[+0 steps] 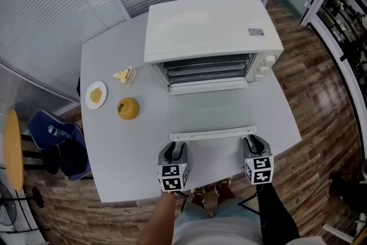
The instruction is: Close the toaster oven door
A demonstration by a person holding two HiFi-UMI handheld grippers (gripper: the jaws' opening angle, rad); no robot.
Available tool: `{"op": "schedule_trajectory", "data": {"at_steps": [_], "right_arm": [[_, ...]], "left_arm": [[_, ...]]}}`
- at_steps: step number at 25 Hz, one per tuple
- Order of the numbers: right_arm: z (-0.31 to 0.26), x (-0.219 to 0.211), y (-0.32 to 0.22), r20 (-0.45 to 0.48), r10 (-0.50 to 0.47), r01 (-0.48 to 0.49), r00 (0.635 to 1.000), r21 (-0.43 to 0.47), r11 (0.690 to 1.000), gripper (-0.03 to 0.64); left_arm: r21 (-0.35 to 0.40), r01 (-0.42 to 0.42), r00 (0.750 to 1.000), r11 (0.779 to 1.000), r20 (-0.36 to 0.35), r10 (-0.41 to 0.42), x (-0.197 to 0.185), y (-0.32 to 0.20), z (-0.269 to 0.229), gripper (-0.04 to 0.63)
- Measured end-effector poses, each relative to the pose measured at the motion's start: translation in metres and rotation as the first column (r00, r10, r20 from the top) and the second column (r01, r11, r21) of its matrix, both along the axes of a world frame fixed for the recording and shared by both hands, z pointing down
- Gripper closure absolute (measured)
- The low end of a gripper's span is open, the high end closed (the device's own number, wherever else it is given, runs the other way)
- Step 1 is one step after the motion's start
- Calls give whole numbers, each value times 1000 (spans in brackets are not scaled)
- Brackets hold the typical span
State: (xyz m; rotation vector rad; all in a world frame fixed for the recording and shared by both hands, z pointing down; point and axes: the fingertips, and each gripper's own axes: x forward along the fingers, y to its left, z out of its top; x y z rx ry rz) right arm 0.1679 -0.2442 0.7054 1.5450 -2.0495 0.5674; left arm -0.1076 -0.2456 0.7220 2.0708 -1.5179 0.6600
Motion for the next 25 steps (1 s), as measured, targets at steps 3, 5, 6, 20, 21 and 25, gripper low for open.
{"op": "schedule_trajectory", "data": {"at_steps": [3, 5, 6, 20, 21, 25], "right_arm": [[-1, 2, -6, 6, 5, -5, 1000, 16, 1000, 535], [-2, 2, -10, 14, 5, -5, 1000, 23, 1000, 532], [-2, 1, -12, 20, 3, -4, 1000, 23, 1000, 526], [4, -1, -20, 76, 8, -10, 997, 16, 1000, 532], [3, -1, -20, 76, 10, -12, 997, 17, 1000, 532], [-1, -2, -21, 75, 10, -12, 997, 27, 1000, 531]], "left_arm": [[6, 9, 1000, 1000, -3, -9, 0, -4, 2, 394], [13, 10, 1000, 1000, -11, -10, 3, -7, 1, 394], [16, 9, 1000, 1000, -14, -9, 4, -9, 0, 394], [19, 70, 997, 997, -20, -69, 2, -19, 3, 441], [19, 72, 997, 997, -17, -72, 2, -19, 3, 442], [27, 75, 997, 997, 6, -75, 1, -20, -2, 442]]}}
